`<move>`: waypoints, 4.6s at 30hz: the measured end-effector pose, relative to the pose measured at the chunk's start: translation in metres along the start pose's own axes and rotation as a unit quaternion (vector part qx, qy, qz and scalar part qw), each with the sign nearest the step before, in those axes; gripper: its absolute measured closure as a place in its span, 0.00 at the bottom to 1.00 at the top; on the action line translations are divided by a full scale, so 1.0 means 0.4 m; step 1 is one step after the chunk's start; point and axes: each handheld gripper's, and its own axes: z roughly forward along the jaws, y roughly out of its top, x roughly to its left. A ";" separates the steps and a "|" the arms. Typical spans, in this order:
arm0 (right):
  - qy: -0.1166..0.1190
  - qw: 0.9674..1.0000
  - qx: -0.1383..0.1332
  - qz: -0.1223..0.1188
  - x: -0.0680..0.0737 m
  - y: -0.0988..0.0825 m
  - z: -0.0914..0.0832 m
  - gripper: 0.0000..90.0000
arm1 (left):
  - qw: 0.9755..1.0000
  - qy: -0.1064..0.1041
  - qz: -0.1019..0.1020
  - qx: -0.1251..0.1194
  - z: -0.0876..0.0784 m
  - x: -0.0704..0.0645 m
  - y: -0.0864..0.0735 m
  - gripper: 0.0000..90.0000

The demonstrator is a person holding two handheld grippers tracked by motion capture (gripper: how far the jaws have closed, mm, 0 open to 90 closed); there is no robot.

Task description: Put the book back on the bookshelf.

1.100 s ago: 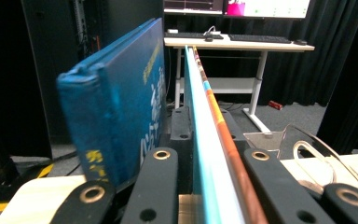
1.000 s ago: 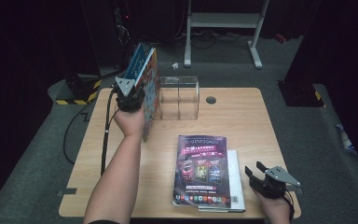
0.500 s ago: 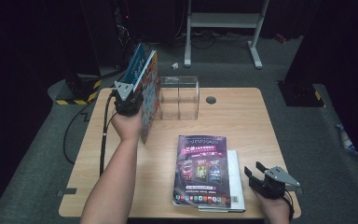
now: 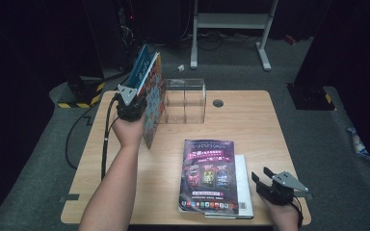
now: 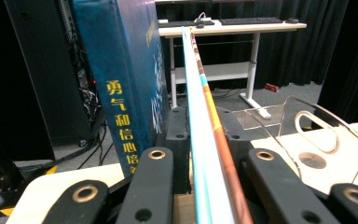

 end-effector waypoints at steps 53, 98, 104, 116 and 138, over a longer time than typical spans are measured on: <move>-0.001 1.000 -0.002 -0.004 0.007 0.003 0.003 0.50 | 0.998 -0.059 0.028 0.018 -0.079 0.016 -0.046 0.73; 0.000 1.000 0.003 -0.007 0.009 0.001 0.008 0.50 | 0.999 -0.040 0.018 0.011 -0.093 0.047 -0.060 0.79; -0.001 1.000 0.003 -0.006 0.011 0.000 0.008 0.50 | 0.999 -0.040 0.017 0.014 -0.098 0.056 -0.065 0.78; -0.001 1.000 0.003 -0.005 0.010 0.000 0.007 0.50 | 0.999 -0.044 0.019 0.015 -0.108 0.060 -0.071 0.74; -0.001 1.000 0.004 -0.004 0.007 0.000 0.007 0.50 | 0.999 -0.041 0.016 0.014 -0.122 0.063 -0.076 0.81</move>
